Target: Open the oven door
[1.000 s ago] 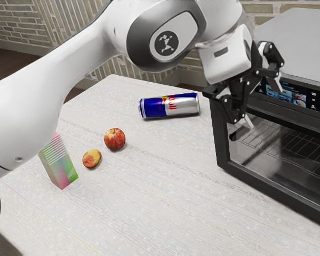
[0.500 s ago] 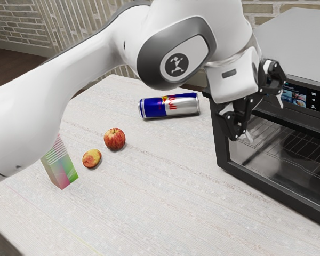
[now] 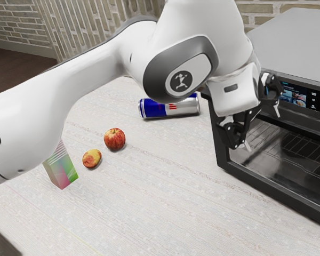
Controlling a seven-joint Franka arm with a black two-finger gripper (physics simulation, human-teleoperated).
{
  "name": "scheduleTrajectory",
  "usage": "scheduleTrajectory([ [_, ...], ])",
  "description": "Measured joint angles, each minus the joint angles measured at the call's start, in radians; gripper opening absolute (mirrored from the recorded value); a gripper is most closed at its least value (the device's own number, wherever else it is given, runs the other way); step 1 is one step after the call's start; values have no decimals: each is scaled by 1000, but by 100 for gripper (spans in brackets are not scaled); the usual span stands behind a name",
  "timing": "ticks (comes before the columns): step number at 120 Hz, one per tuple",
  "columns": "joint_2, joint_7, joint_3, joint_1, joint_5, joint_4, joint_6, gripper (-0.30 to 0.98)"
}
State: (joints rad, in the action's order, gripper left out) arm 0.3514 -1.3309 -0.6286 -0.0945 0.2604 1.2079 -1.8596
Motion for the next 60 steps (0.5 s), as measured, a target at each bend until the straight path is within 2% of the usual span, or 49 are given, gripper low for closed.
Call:
scheduleTrajectory([
  [6,-38,2,5,-4,-5,57,-14,69],
  [9,-111,3,16,-7,-19,149,-31,68],
  [11,-188,4,28,-11,-36,235,-44,63],
  [13,-319,4,37,-29,-61,369,-57,50],
  [14,-402,4,37,-43,-77,451,-63,40],
  [16,-569,5,45,-47,-113,601,-66,43],
  [18,-733,7,49,21,-150,709,-47,46],
  [20,-900,14,58,86,-178,737,-20,48],
  [22,-1042,28,110,119,-179,667,13,50],
  [24,-1081,45,157,124,-170,549,51,52],
  [27,-1015,72,209,78,-143,325,121,55],
  [30,-830,101,247,19,-128,95,189,57],
  [36,-523,185,318,-49,-112,-118,287,59],
  [42,-335,270,350,-110,-108,-177,351,62],
  [48,-220,349,380,-177,-154,-131,394,63],
  [60,-143,486,399,-216,-222,-84,445,66],
])
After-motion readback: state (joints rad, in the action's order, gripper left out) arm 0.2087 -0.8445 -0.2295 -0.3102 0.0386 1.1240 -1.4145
